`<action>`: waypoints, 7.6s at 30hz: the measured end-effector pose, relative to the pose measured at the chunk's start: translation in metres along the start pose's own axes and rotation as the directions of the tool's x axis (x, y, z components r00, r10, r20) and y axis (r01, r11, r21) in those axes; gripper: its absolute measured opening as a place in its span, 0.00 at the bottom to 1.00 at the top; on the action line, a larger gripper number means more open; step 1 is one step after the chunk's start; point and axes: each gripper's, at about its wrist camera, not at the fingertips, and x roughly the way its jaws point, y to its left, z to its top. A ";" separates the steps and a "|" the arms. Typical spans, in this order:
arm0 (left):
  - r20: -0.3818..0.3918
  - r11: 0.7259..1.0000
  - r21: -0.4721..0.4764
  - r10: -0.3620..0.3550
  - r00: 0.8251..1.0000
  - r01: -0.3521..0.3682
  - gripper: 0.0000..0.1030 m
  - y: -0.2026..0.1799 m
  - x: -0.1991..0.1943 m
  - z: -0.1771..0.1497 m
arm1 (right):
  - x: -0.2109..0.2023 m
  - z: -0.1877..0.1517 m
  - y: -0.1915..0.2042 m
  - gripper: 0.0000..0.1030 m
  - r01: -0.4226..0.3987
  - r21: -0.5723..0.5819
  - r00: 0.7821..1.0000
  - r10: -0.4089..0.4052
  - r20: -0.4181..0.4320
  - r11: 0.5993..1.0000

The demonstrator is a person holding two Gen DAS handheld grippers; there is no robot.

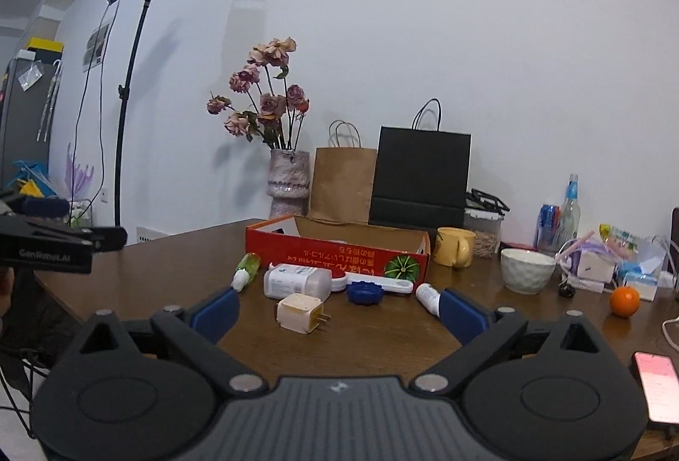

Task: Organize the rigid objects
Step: 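Withdraw both tools from the box back over the table, then grasp the green spray bottle with the left tool while the right tool grasps the beige plug, then carry the spray bottle and plug into the box while opening both tools to release, then withdraw both tools from the box back over the table, then grasp the white wipes container with the left tool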

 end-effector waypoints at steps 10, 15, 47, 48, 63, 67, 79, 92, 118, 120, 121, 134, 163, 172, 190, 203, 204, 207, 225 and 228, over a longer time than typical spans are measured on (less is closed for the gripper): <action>-0.072 1.000 -0.008 0.023 0.997 -0.024 0.95 -0.011 0.031 -0.004 | 0.039 -0.006 -0.016 0.98 0.001 0.027 0.997 0.001 -0.078 1.000; -0.109 1.000 -0.008 0.019 0.994 -0.020 0.95 -0.015 0.052 -0.006 | 0.061 -0.006 -0.023 0.98 0.006 0.031 0.993 -0.002 -0.117 1.000; -0.368 0.973 -0.212 -0.166 0.915 0.092 0.68 0.013 0.278 0.010 | 0.254 0.001 0.026 0.72 -0.100 0.025 0.913 0.102 -0.395 0.995; -0.386 0.971 -0.222 -0.168 0.907 0.085 0.62 0.013 0.287 0.010 | 0.257 0.000 0.024 0.66 -0.105 0.031 0.909 0.109 -0.402 0.994; -0.428 0.971 -0.229 -0.160 0.889 0.065 0.31 0.009 0.308 0.001 | 0.260 -0.004 0.007 0.54 -0.071 0.053 0.900 0.087 -0.427 0.996; -0.395 0.976 -0.212 -0.137 0.908 0.055 0.31 0.007 0.274 0.004 | 0.241 -0.004 0.002 0.54 -0.037 0.073 0.914 0.063 -0.400 0.997; -0.192 0.978 -0.207 -0.060 0.979 0.019 0.30 0.016 0.108 0.034 | 0.150 0.013 0.000 0.54 -0.006 0.090 0.962 0.031 -0.270 0.996; -0.042 0.987 -0.157 -0.046 0.998 0.039 0.30 0.002 -0.005 0.043 | 0.039 0.037 0.018 0.54 0.033 0.012 0.998 -0.032 -0.056 0.999; -0.042 0.973 -0.194 -0.133 0.990 0.122 0.31 0.004 0.097 0.091 | 0.114 0.064 -0.025 0.54 -0.032 0.065 0.998 0.036 -0.056 0.997; -0.065 0.963 -0.219 -0.175 0.983 0.157 0.31 0.007 0.134 0.108 | 0.137 0.080 -0.037 0.54 -0.055 0.066 0.997 0.059 -0.059 0.996; -0.080 0.959 -0.233 -0.186 0.979 0.163 0.30 0.007 0.152 0.114 | 0.148 0.089 -0.042 0.54 -0.064 0.070 0.996 0.068 -0.057 0.995; -0.430 0.949 -0.286 -0.249 0.868 0.130 0.30 0.003 0.431 0.141 | 0.404 0.139 -0.122 0.54 -0.114 0.158 0.940 0.158 -0.303 0.981; -0.405 0.954 -0.226 -0.278 0.871 0.199 0.64 -0.011 0.400 0.162 | 0.416 0.152 -0.123 0.74 -0.013 0.084 0.921 0.045 -0.388 0.996; -0.153 0.979 -0.120 -0.183 0.971 0.166 0.76 -0.006 0.224 0.152 | 0.252 0.132 -0.094 0.82 -0.053 0.115 0.973 0.077 -0.217 0.992; 0.046 0.992 -0.096 -0.073 0.996 0.077 0.89 -0.012 0.001 0.025 | 0.040 0.015 -0.006 0.84 0.046 0.063 0.998 -0.043 -0.053 0.997; 0.099 0.997 -0.024 -0.069 0.993 0.071 0.95 -0.030 -0.041 -0.001 | -0.011 -0.003 0.003 0.86 0.062 0.069 0.997 -0.058 -0.057 0.996; 0.097 0.997 -0.025 -0.075 0.992 0.078 0.95 -0.031 -0.040 -0.001 | -0.010 -0.004 0.002 0.86 0.063 0.068 0.996 -0.059 -0.059 0.996; 0.070 0.996 -0.025 -0.083 0.994 0.085 0.96 -0.035 -0.033 -0.006 | -0.004 -0.006 -0.002 0.86 0.066 0.080 0.996 -0.060 -0.070 0.995; -0.181 0.986 0.014 -0.158 0.971 0.164 0.97 -0.082 0.130 0.013 | 0.127 0.008 -0.056 0.86 0.056 0.075 0.980 -0.040 -0.196 0.996; -0.211 0.984 0.023 -0.166 0.963 0.175 0.97 -0.094 0.173 0.020 | 0.163 0.020 -0.064 0.86 0.030 0.051 0.977 -0.019 -0.210 0.998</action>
